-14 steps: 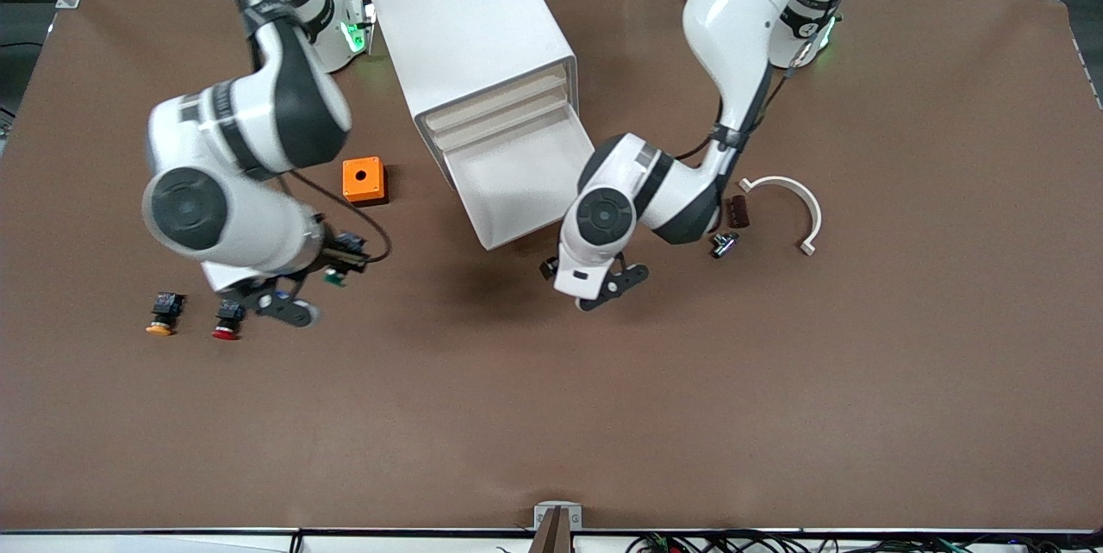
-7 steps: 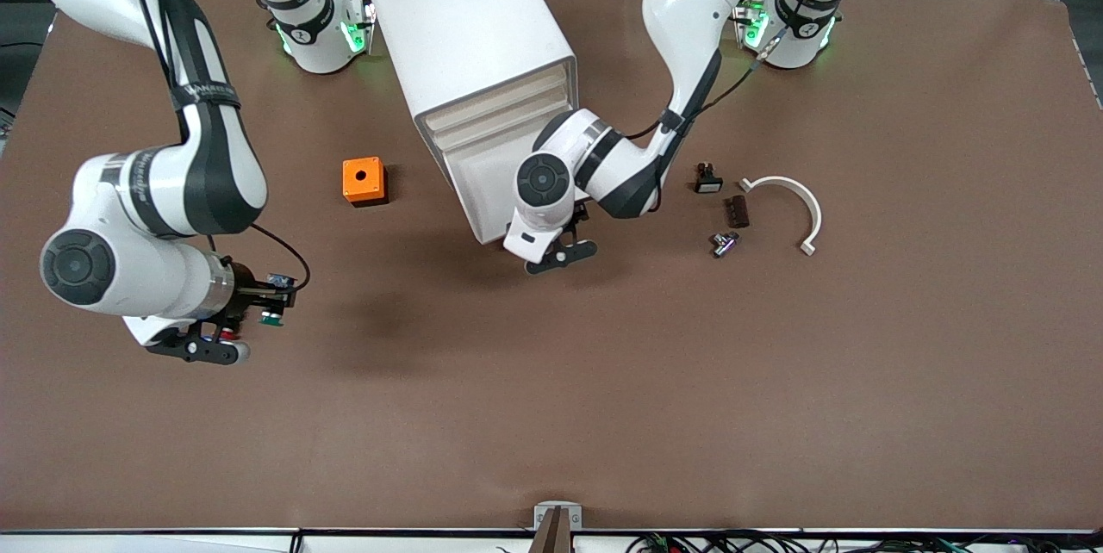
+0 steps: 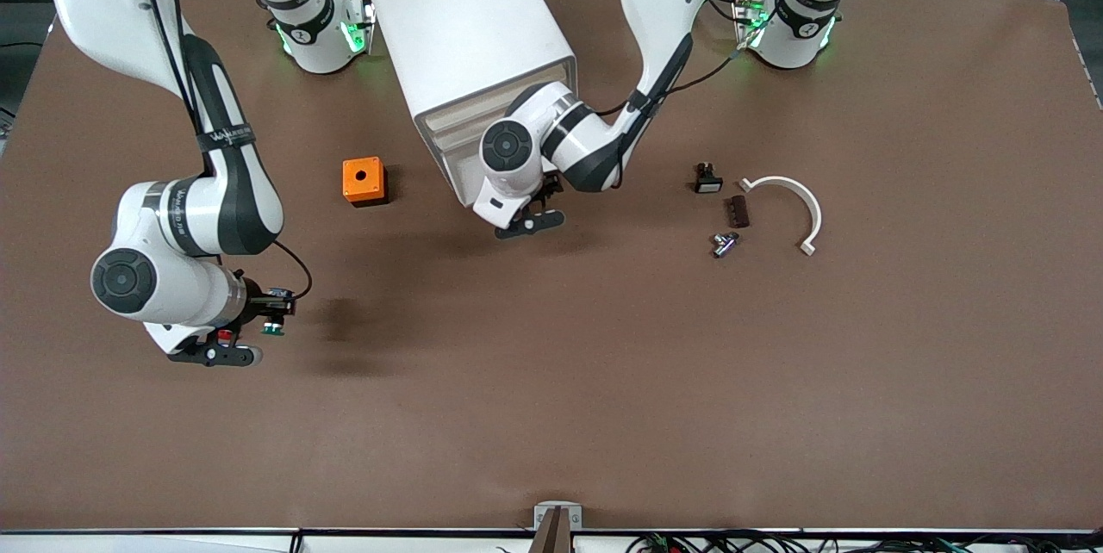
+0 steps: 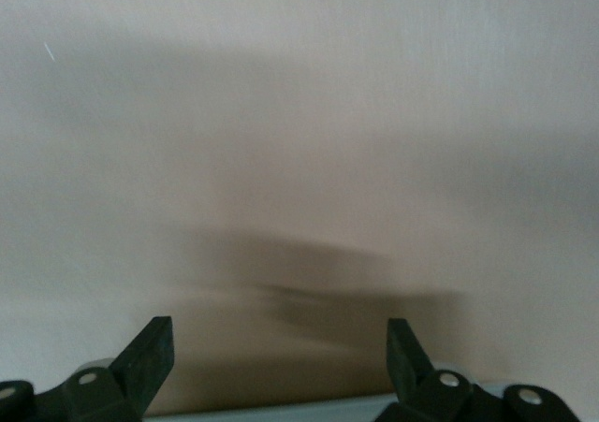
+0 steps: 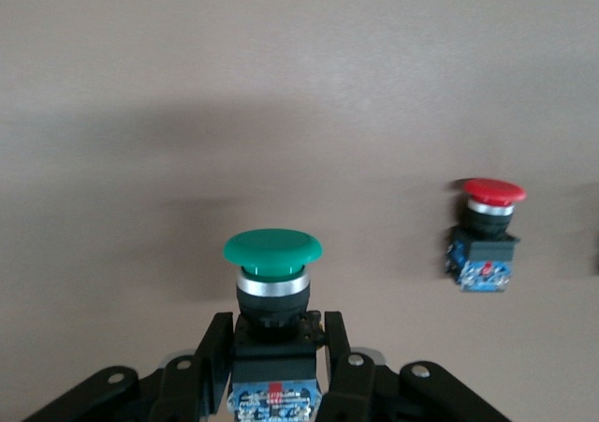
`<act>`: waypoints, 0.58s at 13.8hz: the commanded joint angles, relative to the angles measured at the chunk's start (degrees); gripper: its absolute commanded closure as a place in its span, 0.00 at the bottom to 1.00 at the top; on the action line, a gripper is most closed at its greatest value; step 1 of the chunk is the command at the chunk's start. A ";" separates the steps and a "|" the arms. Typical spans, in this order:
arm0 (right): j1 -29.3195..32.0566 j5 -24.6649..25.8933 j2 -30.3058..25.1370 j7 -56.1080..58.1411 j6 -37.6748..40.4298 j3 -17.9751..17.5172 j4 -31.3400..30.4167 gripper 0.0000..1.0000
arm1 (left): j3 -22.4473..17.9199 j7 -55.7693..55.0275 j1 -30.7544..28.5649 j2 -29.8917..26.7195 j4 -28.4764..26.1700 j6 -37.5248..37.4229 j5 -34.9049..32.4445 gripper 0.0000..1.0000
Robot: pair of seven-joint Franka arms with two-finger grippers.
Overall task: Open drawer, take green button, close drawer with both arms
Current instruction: 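Push the drawer shut with the left gripper while the right gripper carries the button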
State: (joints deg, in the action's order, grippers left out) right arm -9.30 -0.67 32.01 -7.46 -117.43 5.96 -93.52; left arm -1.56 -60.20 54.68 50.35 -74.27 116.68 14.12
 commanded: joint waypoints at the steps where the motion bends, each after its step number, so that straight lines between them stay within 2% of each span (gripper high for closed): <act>1: 1.39 1.46 1.82 0.69 -2.70 -1.04 -0.17 0.80 | 1.91 -3.16 0.87 -0.87 -1.40 0.04 -0.33 0.00; 8: 2.62 1.55 4.03 0.08 -7.28 -1.04 -2.71 0.80 | 3.06 -7.92 3.33 -0.60 -1.58 -0.04 -0.41 0.00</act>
State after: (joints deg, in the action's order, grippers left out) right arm -7.91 0.10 36.66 -7.31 -123.22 5.95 -94.48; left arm 1.25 -66.81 57.35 50.35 -75.03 116.68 14.12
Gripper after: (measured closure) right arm 0.564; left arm 0.000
